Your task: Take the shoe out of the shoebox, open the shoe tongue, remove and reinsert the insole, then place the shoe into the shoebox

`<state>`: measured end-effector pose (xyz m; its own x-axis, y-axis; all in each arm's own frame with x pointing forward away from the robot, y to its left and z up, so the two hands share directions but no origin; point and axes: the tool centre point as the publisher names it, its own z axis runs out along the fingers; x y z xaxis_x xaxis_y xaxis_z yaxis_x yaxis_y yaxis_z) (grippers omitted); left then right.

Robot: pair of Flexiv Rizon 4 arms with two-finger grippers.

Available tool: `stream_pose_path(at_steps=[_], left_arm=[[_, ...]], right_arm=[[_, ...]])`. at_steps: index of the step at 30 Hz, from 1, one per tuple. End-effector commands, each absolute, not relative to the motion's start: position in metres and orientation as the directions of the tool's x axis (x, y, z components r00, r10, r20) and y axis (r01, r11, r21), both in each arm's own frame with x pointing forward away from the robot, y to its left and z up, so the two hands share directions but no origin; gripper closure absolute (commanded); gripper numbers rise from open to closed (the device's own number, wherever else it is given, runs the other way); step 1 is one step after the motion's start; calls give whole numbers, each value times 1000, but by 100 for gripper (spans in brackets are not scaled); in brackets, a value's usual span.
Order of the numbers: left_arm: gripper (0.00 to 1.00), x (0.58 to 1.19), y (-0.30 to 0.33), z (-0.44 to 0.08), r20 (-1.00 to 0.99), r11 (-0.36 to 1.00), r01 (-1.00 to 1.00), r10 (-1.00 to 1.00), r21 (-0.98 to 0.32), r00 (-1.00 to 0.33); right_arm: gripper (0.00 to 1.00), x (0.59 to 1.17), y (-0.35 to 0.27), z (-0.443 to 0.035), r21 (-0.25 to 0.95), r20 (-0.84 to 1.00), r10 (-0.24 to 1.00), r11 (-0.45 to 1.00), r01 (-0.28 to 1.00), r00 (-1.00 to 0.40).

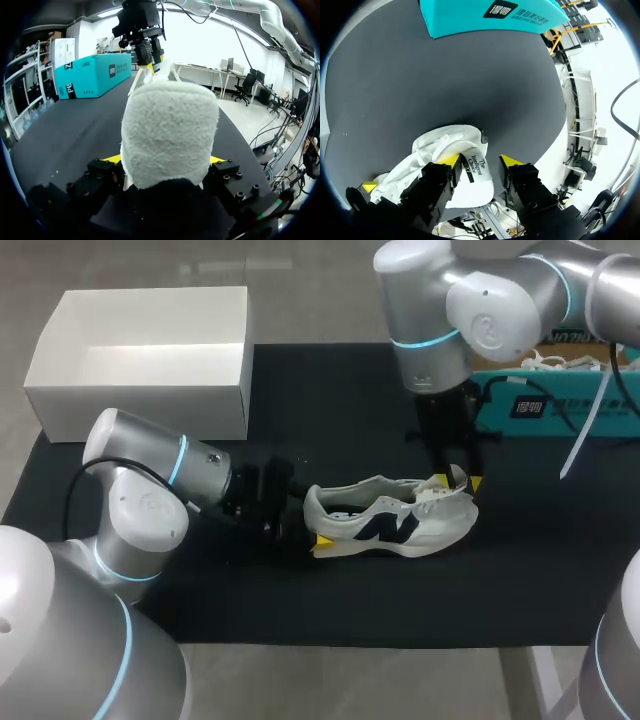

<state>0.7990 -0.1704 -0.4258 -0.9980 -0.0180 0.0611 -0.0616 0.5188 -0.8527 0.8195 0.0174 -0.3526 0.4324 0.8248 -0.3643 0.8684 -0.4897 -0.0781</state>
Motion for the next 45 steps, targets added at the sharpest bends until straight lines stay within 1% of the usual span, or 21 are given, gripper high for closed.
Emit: stream_pose_path(at_steps=[1, 4, 6, 8, 14, 17, 18, 22, 24, 26, 28, 32, 33, 34, 35, 36, 39, 41, 45], left_arm=[[100, 799, -171, -426, 62, 523, -62, -18, -850, -998], [100, 799, -171, -426, 62, 523, -62, -18, -850, -998], [100, 799, -171, -426, 62, 523, -62, -18, -850, -998], [100, 799, -171, -426, 62, 523, -62, -18, -850, -998], [100, 799, -171, -426, 62, 523, -62, -18, -850, -998], [100, 799, -171, -426, 62, 523, -62, -18, -850, -998], [100, 799, -171, -426, 62, 523, -62, -18, -850, -998], [100, 799, -171, -426, 62, 523, -62, -18, -850, -998], [100, 799, -171, -426, 62, 523, -62, -18, -850, -998], [100, 799, -171, -426, 62, 523, -62, -18, -850, -998], [100, 799, -171, -426, 62, 523, -62, -18, -850, -998], [100, 799, -171, -426, 62, 523, -62, -18, -850, -998], [100, 799, -171, -426, 62, 523, -62, -18, -850, -998], [100, 799, -171, -426, 62, 523, -62, -18, -850, -998], [100, 799, -171, -426, 62, 523, -62, -18, -850, -998], [100, 799, -171, -426, 62, 523, -62, -18, -850, -998], [100, 799, -171, -426, 62, 523, -62, -18, -850, -998], [100, 799, -171, -426, 62, 523, -62, -18, -850, -998], [100, 799, -171, -426, 62, 523, -62, -18, -850, -998]], right_arm=[[0, 817, 20, -351, -71, -354, 826, -491, 868, 439], [0, 815, 27, -336, -41, -327, 844, -462, 886, 425], [0, 815, 32, -327, -19, -298, 871, -415, 910, 391], [0, 816, 38, -315, 14, -252, 912, -329, 944, 322], [0, 821, 53, -293, 82, -159, 984, -69, 994, 81], [0, 823, 66, -284, 112, -126, 983, 148, 983, -133], [0, 824, 69, -283, 116, -125, 978, 182, 977, -167], [0, 825, 90, -280, 170, -55, 883, 469, 867, -467], [0, 823, 101, -281, 204, -38, 793, 603, 772, -609], [0, 819, 112, -283, 231, -29, 677, 721, 654, -736], [0, 815, 124, -287, 207, -65, 588, 798, 565, -806], [0, 815, 132, -294, 148, -75, 552, 830, 538, -831], [10, 814, 131, -294, 149, -72, 553, 829, 539, -830], [33, 812, 129, -295, 150, -64, 553, 828, 540, -831], [73, 811, 127, -296, 149, -60, 554, 828, 541, -830], [100, 809, 126, -296, 148, -59, 548, 831, 536, -834], [100, 802, 126, -296, 127, -68, 532, 844, 522, -844], [100, 800, 124, -296, 96, -45, 567, 822, 561, -823], [100, 800, 124, -296, 96, -45, 567, 822, 561, -823]])
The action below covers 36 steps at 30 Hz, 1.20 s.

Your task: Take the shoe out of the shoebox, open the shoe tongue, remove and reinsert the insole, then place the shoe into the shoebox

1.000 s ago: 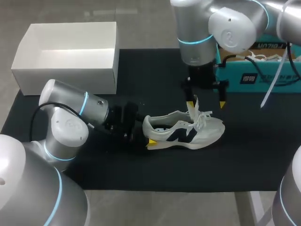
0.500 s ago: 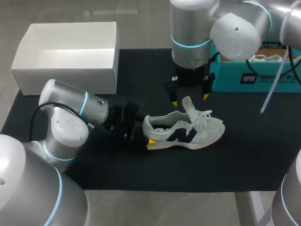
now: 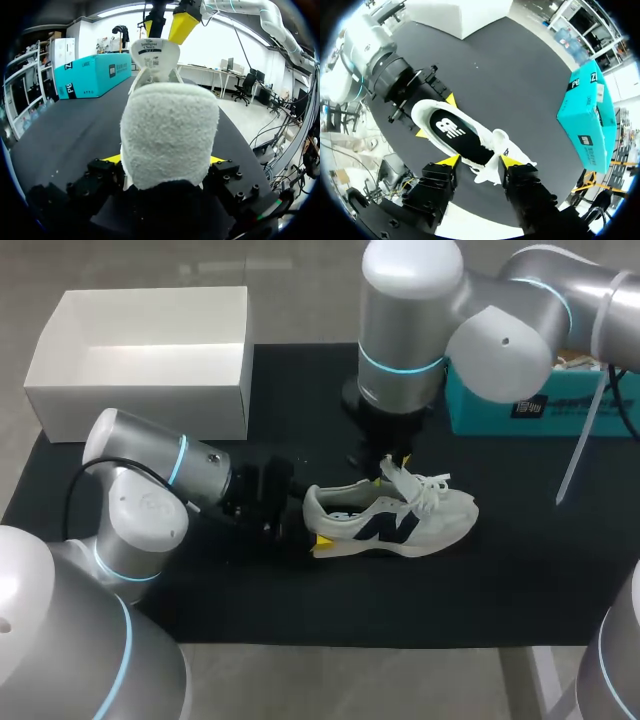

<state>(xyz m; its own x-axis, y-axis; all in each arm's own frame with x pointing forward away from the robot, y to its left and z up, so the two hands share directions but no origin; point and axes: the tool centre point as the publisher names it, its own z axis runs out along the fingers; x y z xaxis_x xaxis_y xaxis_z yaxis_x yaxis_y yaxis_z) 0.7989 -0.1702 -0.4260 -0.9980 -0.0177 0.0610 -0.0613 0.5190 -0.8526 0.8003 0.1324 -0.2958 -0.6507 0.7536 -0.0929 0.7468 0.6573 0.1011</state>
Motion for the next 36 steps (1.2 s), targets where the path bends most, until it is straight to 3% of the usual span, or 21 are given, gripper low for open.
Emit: stream_pose_path(at_steps=[1, 15, 31, 33, 36], left_arm=[[100, 799, -171, -426, 62, 523, -62, -18, -850, -998], [100, 799, -171, -426, 62, 523, -62, -18, -850, -998], [100, 799, -171, -426, 62, 523, -62, -18, -850, -998], [100, 799, -171, -426, 62, 523, -62, -18, -850, -998], [100, 799, -171, -426, 62, 523, -62, -18, -850, -998]], right_arm=[[100, 800, 124, -296, 96, -45, 567, 822, 561, -823], [100, 800, 124, -296, 96, -45, 567, 822, 561, -823], [100, 793, 142, -274, 131, -91, 463, 883, 451, -882], [90, 790, 144, -264, 125, -100, 452, 890, 439, -886], [100, 788, 149, -254, 115, -108, 427, 902, 415, -898]])
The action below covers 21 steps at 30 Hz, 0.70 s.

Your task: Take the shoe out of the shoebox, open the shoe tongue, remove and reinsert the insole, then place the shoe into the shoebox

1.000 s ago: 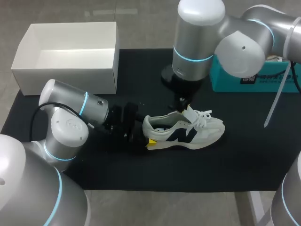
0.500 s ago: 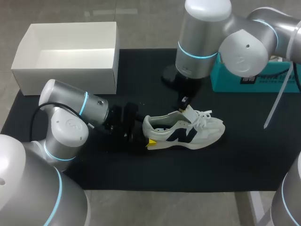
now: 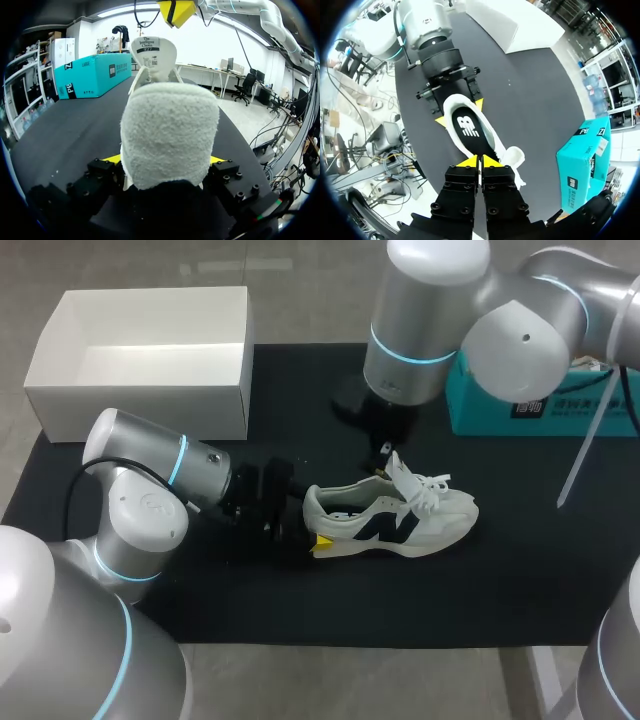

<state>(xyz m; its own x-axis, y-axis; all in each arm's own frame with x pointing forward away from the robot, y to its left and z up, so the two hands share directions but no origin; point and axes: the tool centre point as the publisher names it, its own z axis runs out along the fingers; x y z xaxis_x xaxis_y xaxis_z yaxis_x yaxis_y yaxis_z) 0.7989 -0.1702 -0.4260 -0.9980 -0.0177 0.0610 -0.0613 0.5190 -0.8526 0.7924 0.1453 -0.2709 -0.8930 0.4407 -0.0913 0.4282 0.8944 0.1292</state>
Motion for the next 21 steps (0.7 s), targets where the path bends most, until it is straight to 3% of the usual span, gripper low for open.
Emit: stream_pose_path(at_steps=[1, 21], left_arm=[[100, 799, -171, -426, 62, 523, -62, -18, -850, -998], [100, 799, -171, -426, 62, 523, -62, -18, -850, -998]], right_arm=[[100, 787, 150, -253, 111, -114, 419, 906, 408, -901], [100, 812, 166, -337, 17, -208, 276, 960, 278, -938]])
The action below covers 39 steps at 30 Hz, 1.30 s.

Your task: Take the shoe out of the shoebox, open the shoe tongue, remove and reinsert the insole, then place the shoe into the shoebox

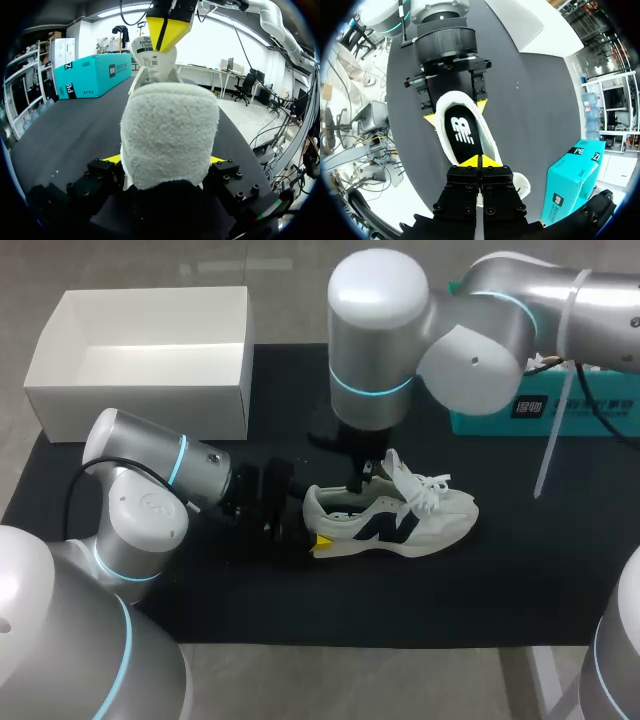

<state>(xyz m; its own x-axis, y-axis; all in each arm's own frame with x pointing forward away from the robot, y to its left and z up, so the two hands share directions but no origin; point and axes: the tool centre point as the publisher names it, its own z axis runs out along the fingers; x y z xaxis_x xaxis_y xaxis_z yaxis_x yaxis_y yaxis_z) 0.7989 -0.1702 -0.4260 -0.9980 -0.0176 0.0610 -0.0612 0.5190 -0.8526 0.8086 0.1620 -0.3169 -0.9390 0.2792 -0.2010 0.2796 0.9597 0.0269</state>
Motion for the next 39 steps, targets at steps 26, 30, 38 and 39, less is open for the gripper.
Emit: stream_pose_path(at_steps=[26, 30, 38, 39], left_arm=[[100, 799, -171, -426, 62, 523, -62, -18, -850, -998], [100, 799, -171, -426, 62, 523, -62, -18, -850, -998], [100, 799, -171, -426, 62, 523, -62, -18, -850, -998], [100, 799, -171, -426, 62, 523, -62, -18, -850, -998]], right_arm=[[100, 815, 135, -396, -98, 37, 189, 978, 185, -981], [100, 822, 128, -403, -104, 76, 170, 981, 162, -982], [100, 836, 121, -409, -93, 61, 196, 977, 190, -979], [100, 837, 122, -410, -91, 60, 196, 977, 190, -979]])
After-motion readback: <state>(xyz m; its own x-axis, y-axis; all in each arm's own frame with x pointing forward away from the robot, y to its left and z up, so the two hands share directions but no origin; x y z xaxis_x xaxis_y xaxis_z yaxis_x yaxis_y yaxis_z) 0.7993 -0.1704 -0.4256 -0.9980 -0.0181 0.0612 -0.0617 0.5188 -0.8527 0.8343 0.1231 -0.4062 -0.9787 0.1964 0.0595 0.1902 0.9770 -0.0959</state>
